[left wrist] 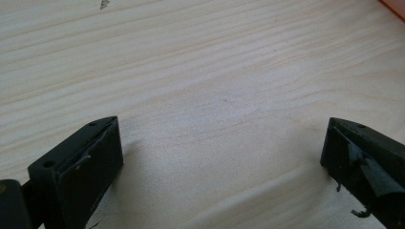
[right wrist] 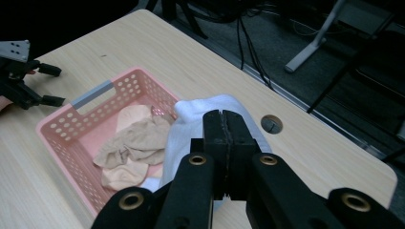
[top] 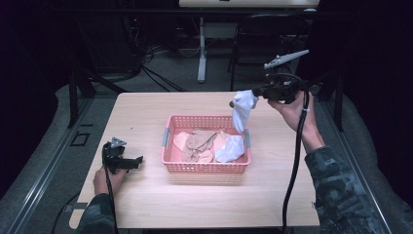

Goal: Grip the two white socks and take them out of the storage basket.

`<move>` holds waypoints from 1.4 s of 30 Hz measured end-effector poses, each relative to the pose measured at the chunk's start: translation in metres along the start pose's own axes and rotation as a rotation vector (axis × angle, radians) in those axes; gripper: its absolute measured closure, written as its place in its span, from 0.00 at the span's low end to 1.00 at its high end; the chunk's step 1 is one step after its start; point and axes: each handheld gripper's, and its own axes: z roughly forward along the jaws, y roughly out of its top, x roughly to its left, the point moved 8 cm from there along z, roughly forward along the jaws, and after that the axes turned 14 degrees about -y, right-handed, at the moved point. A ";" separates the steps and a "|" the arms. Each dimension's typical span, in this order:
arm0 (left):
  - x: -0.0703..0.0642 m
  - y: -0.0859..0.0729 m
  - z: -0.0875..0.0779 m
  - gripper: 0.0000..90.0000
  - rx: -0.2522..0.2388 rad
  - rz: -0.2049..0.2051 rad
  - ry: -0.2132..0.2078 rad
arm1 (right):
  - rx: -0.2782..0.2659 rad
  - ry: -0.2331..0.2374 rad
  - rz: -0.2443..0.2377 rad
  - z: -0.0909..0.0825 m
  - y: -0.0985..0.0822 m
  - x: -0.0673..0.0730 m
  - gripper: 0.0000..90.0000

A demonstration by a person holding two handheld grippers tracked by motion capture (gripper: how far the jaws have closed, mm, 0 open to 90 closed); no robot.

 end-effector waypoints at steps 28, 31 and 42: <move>0.000 0.000 0.000 0.00 0.000 -0.001 0.001 | 0.157 -0.179 0.113 0.022 -0.114 -0.078 0.99; 0.000 0.000 0.000 0.00 0.001 -0.002 0.000 | 0.201 -0.186 0.111 0.040 -0.136 -0.077 0.99; 0.000 0.000 0.000 0.00 0.000 -0.001 0.001 | 0.369 -0.132 0.092 0.103 -0.200 -0.047 0.99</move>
